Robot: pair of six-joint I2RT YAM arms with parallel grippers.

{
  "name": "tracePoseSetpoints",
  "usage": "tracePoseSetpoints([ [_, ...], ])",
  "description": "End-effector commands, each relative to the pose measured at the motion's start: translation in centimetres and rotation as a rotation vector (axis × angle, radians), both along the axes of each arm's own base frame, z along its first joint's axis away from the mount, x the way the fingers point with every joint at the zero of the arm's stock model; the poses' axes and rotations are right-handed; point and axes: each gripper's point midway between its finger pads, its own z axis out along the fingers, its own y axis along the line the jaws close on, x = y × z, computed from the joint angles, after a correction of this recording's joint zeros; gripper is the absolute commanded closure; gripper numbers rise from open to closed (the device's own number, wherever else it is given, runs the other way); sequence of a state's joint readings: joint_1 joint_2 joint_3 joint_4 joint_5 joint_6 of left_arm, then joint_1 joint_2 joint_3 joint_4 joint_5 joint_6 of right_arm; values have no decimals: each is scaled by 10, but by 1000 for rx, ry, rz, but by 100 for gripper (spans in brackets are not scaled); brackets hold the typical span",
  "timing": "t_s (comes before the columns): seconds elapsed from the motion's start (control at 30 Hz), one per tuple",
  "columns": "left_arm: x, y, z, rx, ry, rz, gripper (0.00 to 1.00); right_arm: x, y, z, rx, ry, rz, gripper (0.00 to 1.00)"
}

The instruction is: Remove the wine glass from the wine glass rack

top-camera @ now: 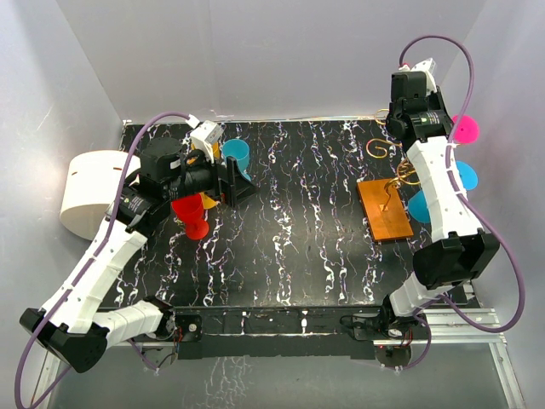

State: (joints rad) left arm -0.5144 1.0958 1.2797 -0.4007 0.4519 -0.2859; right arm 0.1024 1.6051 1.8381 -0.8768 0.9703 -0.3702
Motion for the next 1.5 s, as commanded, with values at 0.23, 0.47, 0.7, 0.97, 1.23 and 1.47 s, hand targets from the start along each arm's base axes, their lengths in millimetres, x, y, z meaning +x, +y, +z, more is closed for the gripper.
tracePoseSetpoints([
  [0.23,-5,2,9,-3,-43,-6,1,-17,-12,45,-81,-107,-38,100],
  [0.47,-7,1,9,-1,-41,-13,1,-26,-16,38,-118,-58,-51,100],
  [0.7,-7,2,9,-1,-44,-10,1,-33,-12,40,-113,-64,-26,100],
  [0.97,-5,1,8,-1,-39,-6,1,-39,8,40,-110,-53,53,100],
  [1.23,-4,2,9,-5,-39,8,1,-33,25,38,-58,-83,128,100],
  [1.47,-7,3,13,-27,-39,20,1,-12,33,38,-13,-125,134,100],
])
